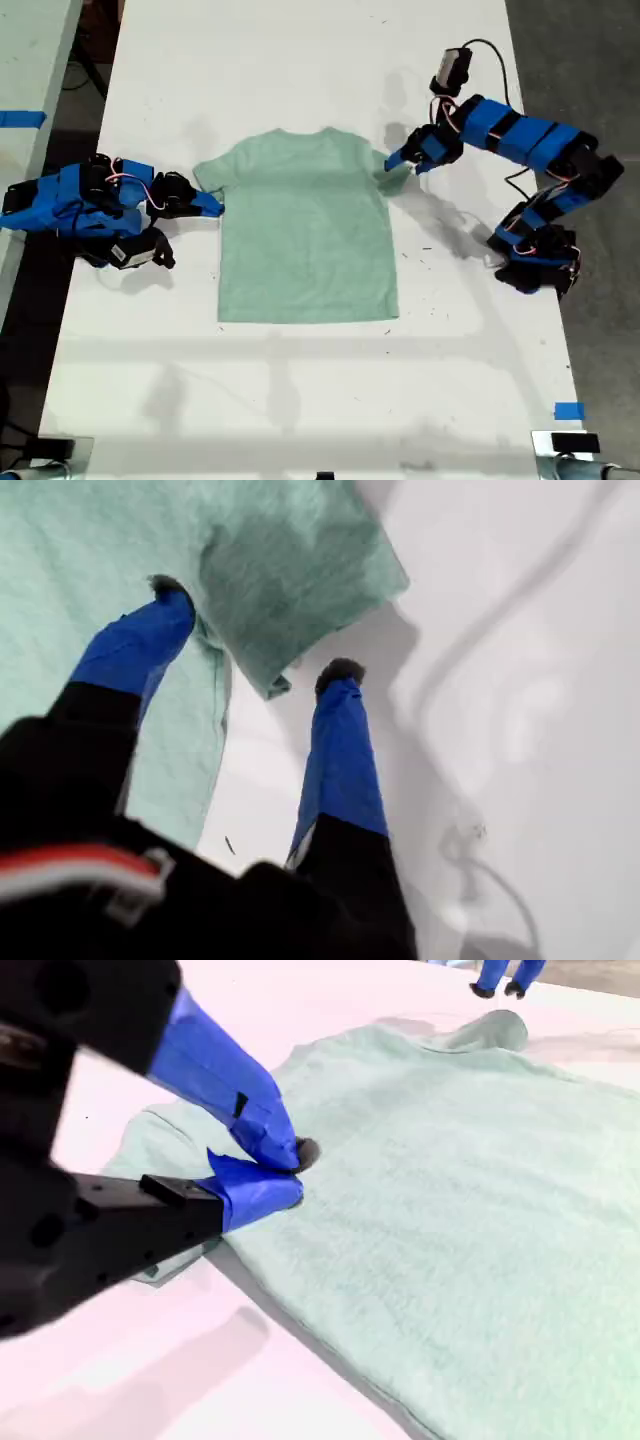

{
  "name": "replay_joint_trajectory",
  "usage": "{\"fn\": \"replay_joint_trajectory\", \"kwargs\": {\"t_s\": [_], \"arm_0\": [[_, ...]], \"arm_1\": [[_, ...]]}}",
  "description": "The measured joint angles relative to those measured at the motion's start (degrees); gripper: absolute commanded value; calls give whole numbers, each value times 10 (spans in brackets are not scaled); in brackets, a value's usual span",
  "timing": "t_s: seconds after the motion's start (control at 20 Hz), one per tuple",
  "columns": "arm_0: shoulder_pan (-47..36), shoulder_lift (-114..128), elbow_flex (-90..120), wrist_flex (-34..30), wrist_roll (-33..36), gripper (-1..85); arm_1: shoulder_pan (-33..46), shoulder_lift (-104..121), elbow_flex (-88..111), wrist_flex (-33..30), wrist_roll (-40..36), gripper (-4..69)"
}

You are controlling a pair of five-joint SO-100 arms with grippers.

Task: Fold t shirt

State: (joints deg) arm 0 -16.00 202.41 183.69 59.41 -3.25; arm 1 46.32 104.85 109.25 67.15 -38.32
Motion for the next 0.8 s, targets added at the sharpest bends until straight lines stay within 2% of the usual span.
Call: {"fn": "replay_joint_trajectory", "kwargs": {"t_s": [0.1, 0.4, 0.65, 0.7, 0.75, 0.8], "arm_0": [[0, 0, 0, 0, 0, 4], [0, 0, 0, 0, 0, 5], [0, 0, 0, 0, 0, 5], [0, 0, 0, 0, 0, 5], [0, 0, 0, 0, 0, 5], [0, 0, 0, 0, 0, 5]], "arm_1": [[4, -38, 0, -44, 0, 258], [36, -54, 48, -88, -4, 261], [38, -64, 98, -164, 2, 255], [38, -65, 98, -173, 4, 230], [38, -65, 98, -178, 6, 167], [38, -65, 99, -178, 7, 71]]}}
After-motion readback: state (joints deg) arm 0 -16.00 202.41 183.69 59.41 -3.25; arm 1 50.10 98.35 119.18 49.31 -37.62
